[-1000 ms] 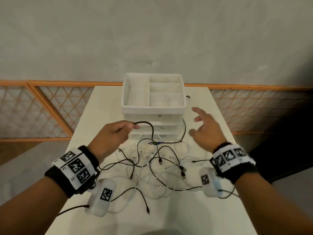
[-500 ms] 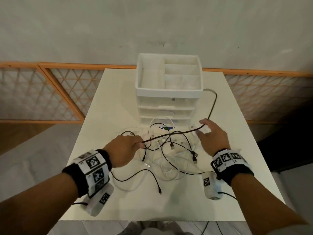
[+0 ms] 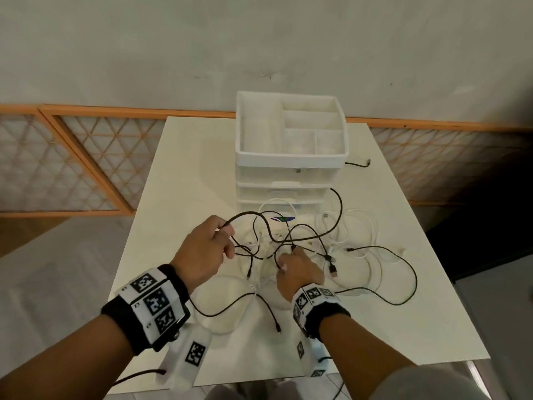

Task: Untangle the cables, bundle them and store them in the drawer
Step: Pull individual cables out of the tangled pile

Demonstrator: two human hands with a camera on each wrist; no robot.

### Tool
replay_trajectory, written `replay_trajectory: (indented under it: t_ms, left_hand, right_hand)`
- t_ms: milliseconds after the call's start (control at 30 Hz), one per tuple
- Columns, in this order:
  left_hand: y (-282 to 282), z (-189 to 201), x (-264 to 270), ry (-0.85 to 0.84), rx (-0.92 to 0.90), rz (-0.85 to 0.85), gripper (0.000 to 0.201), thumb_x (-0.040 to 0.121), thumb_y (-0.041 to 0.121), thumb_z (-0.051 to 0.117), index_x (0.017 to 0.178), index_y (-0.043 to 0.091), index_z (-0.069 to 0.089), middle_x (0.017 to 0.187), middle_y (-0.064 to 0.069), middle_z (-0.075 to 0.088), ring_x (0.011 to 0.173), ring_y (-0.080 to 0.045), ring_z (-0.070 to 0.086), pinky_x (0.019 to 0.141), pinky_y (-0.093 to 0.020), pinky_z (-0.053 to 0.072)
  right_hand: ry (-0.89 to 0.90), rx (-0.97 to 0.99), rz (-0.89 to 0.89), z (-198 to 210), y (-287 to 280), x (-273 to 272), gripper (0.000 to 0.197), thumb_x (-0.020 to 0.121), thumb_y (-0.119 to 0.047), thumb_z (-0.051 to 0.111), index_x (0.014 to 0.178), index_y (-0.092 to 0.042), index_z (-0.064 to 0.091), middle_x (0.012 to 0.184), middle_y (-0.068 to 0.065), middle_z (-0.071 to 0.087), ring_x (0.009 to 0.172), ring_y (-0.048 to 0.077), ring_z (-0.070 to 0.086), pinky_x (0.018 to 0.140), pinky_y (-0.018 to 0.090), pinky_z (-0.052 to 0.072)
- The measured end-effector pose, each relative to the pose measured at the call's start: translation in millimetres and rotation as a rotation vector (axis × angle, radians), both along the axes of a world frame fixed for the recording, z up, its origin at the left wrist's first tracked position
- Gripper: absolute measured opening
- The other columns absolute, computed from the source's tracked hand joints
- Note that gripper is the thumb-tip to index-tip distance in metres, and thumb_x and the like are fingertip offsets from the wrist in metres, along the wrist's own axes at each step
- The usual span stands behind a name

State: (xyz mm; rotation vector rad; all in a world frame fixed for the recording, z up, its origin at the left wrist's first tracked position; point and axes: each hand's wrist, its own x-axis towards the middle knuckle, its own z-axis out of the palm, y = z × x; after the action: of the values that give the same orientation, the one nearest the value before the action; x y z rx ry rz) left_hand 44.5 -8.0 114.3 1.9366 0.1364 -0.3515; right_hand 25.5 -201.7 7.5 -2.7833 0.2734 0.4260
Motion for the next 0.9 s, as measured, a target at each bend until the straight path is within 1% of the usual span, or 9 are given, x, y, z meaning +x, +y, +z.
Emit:
replay_trajectory:
  t_ms: [100,167,267,367,467,633,733,800,900]
  left_hand:
    - [11.6,4.1,4.7,0.046,-0.119,0.054,0.016,0.100,0.015,0.045,0.090,0.008,0.054,0.069,-0.007,0.065,0.040,-0.011,0.033,0.042,-0.022,0.026]
    - [18.0,5.5,9.5,0.065,-0.156,0.086,0.020,0.101,0.015,0.045,0.084,0.008,0.053,0.070,-0.008,0.065,0.043,-0.012,0.034,0.043,-0.023,0.027]
    - [24.7,10.2,17.9,0.105,-0.208,0.142,0.026,0.099,0.015,0.045,0.073,0.011,0.047,0.064,-0.006,0.059,0.049,-0.014,0.034,0.047,-0.026,0.025]
    - [27.4,15.9,26.0,0.107,-0.257,0.170,0.030,0.098,0.014,0.046,0.067,0.012,0.044,0.064,-0.007,0.056,0.051,-0.015,0.035,0.046,-0.026,0.026]
    - [22.4,26.0,33.8,0.084,-0.368,0.170,0.027,0.098,0.011,0.043,0.072,0.010,0.048,0.073,-0.011,0.062,0.055,-0.017,0.044,0.049,-0.027,0.036]
    - [10.0,56.5,46.2,-0.029,-0.580,0.242,0.022,0.100,0.012,0.041,0.082,0.013,0.053,0.095,-0.010,0.073,0.083,-0.024,0.063,0.073,-0.037,0.051]
    - [-0.3,68.0,45.5,-0.097,-0.510,0.080,0.023,0.105,0.020,0.038,0.087,0.019,0.053,0.107,-0.004,0.076,0.105,-0.023,0.066,0.086,-0.040,0.048]
    - [-11.8,69.8,40.3,-0.127,-0.430,-0.057,0.023,0.106,0.024,0.036,0.090,0.021,0.052,0.104,-0.002,0.077,0.108,-0.020,0.066,0.089,-0.042,0.045]
    - [-27.4,66.6,29.8,-0.124,-0.358,-0.140,0.027,0.107,0.021,0.033,0.090,0.018,0.054,0.071,-0.002,0.067,0.087,-0.019,0.066,0.083,-0.041,0.042]
  right_hand:
    - [-0.162,0.083,-0.041,26.5,0.5,4.8,0.027,0.093,-0.032,0.054,0.116,-0.032,0.067,0.131,-0.005,0.053,0.107,0.023,0.062,0.084,0.033,0.051]
    - [-0.340,0.183,-0.082,50.9,-3.4,8.4,0.023,0.093,-0.034,0.058,0.112,-0.030,0.072,0.123,-0.008,0.062,0.101,0.016,0.064,0.083,0.032,0.053]
    - [-0.626,0.386,-0.133,100.3,-10.7,13.3,0.012,0.093,-0.028,0.064,0.096,-0.025,0.075,0.094,-0.010,0.073,0.061,0.000,0.060,0.069,0.027,0.055]
    - [-0.725,0.697,-0.195,160.2,-14.9,8.6,0.013,0.096,-0.018,0.060,0.091,-0.025,0.070,0.080,-0.007,0.073,0.054,0.008,0.059,0.059,0.019,0.048]
    - [-0.842,0.852,-0.098,207.4,-16.5,-2.5,0.016,0.100,-0.012,0.055,0.101,-0.021,0.069,0.078,-0.002,0.070,0.056,0.019,0.060,0.054,0.018,0.046]
    - [-0.782,0.865,-0.003,212.8,-17.7,-2.9,0.020,0.100,-0.011,0.055,0.100,-0.022,0.071,0.074,-0.003,0.067,0.056,0.010,0.057,0.057,0.019,0.046]
    - [-0.685,0.831,0.013,199.7,-17.9,-0.7,0.019,0.099,-0.011,0.057,0.102,-0.018,0.074,0.074,-0.011,0.068,0.060,0.002,0.060,0.064,0.019,0.046]
    - [-0.673,0.822,0.047,197.2,-16.0,1.2,0.018,0.098,-0.013,0.057,0.102,-0.018,0.074,0.073,-0.016,0.068,0.061,0.001,0.061,0.065,0.019,0.046]
    - [-0.732,0.827,0.081,202.7,-14.3,6.0,0.017,0.097,-0.019,0.057,0.099,-0.022,0.073,0.072,-0.006,0.068,0.058,0.004,0.058,0.060,0.028,0.049]
